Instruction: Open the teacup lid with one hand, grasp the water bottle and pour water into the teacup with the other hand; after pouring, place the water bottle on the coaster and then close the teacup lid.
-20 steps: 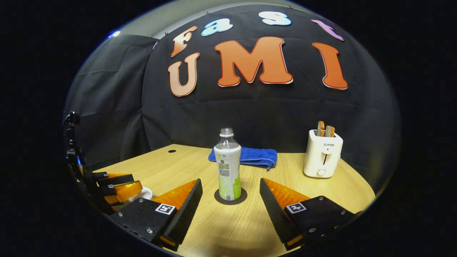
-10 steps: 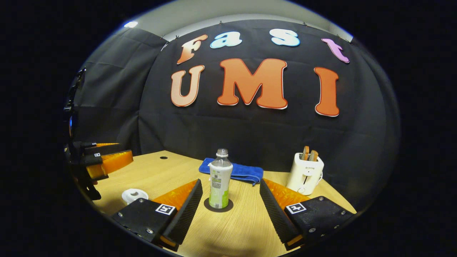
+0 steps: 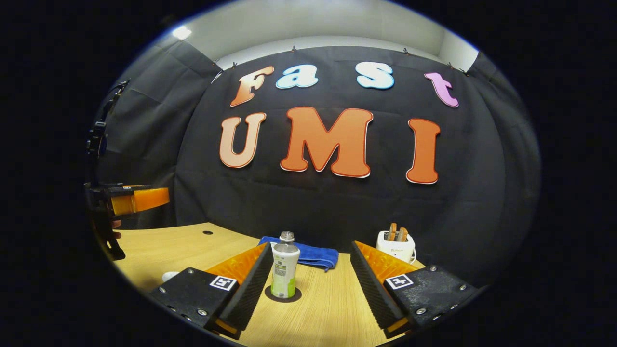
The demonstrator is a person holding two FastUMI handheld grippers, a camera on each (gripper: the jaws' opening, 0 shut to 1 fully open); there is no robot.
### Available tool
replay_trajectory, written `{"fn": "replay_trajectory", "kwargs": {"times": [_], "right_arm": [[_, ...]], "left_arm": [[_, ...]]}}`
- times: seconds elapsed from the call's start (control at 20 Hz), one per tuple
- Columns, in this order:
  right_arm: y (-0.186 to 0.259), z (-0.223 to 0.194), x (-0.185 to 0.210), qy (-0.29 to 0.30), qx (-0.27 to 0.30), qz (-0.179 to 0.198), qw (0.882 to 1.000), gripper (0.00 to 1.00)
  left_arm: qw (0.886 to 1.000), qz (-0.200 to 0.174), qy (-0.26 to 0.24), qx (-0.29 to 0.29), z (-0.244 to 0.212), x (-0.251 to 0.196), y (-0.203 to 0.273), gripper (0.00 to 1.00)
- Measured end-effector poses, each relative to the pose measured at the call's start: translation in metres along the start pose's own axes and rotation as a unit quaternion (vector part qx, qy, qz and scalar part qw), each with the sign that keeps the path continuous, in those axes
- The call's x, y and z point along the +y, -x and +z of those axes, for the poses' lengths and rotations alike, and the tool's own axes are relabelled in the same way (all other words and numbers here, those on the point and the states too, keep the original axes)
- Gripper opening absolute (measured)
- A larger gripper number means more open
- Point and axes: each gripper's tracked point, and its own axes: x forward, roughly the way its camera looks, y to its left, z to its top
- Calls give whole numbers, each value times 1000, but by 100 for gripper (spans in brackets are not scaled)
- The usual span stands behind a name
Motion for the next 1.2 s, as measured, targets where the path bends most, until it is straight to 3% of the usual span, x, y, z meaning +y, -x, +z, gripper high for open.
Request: {"fn": "replay_trajectory", "kwargs": {"times": [0.25,0.7,1.2], "right_arm": [[6,8,16,-2,8,7,1000,96],[12,21,26,-10,-4,16,1000,96],[12,20,16,-6,2,-1,1000,96]], "left_arm": [[1000,-1,-10,-10,12,-7,0,95],[1000,21,7,10,-7,12,-3,95],[1000,22,-13,0,7,9,-2,95]]}}
